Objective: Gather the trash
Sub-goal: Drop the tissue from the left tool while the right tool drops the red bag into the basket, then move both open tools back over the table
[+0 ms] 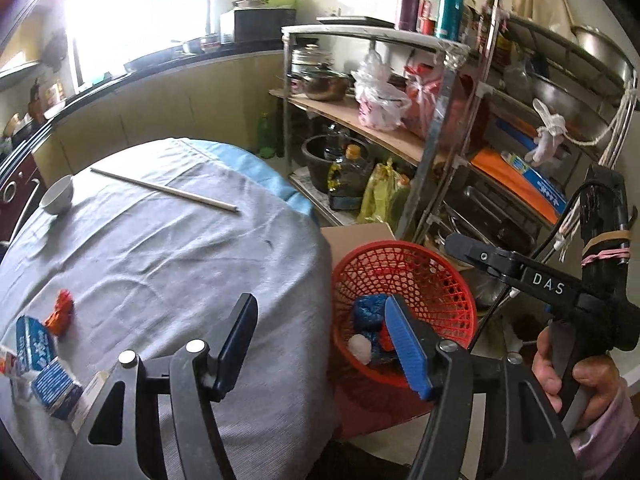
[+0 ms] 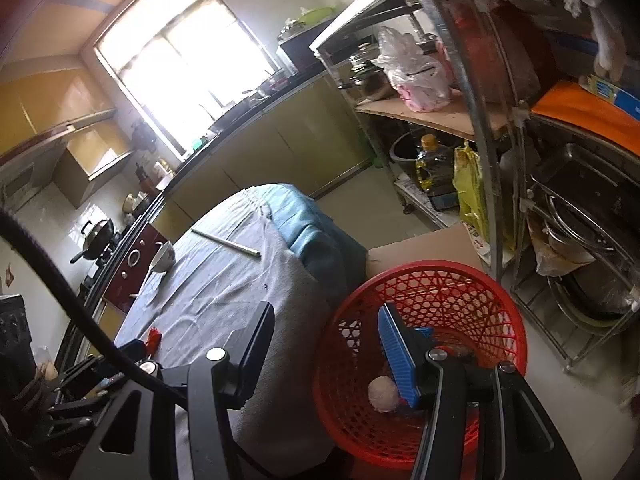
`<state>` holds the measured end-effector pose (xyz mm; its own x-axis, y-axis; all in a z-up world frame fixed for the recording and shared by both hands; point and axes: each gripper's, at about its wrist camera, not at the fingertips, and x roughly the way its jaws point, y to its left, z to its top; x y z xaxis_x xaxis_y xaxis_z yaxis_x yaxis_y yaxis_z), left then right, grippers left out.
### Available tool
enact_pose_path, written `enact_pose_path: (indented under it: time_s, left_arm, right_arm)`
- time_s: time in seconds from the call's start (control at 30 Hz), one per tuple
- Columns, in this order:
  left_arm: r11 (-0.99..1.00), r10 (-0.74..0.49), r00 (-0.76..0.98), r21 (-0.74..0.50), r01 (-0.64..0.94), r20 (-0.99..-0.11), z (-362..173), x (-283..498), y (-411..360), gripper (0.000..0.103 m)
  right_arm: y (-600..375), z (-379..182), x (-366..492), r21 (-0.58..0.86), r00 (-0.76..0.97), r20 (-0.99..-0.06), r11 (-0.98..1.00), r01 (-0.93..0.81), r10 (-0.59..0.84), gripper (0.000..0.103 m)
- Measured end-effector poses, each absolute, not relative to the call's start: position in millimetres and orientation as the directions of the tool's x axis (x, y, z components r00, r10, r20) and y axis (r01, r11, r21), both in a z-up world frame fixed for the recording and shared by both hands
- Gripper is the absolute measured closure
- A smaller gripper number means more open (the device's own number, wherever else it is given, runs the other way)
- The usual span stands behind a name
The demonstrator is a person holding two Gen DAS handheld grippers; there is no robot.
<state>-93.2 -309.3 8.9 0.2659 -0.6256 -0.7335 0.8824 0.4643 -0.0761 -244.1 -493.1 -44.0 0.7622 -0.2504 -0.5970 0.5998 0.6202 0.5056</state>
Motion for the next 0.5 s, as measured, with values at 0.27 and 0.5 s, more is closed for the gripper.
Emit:
enact_pose_path:
  time_s: [0.27, 0.5]
  left_arm:
    - [0.538, -0.609, 0.339, -0.059, 0.841, -0.717, 18.6, -76.0, -276.0, 0.033]
    - [0.628, -0.561, 0.418, -0.038, 0.778, -0.715, 20.5, -51.9, -238.1, 0.033]
  right_arm:
    - [-473.6, -38.1, -224.0, 0.478, 0.762, -0.608, 0.663, 0.577, -0.224, 0.045]
    - [-457.1, -34.9, -207.0, 0.454, 0.758, -0.621, 0.698, 0.555, -0.199, 0.045]
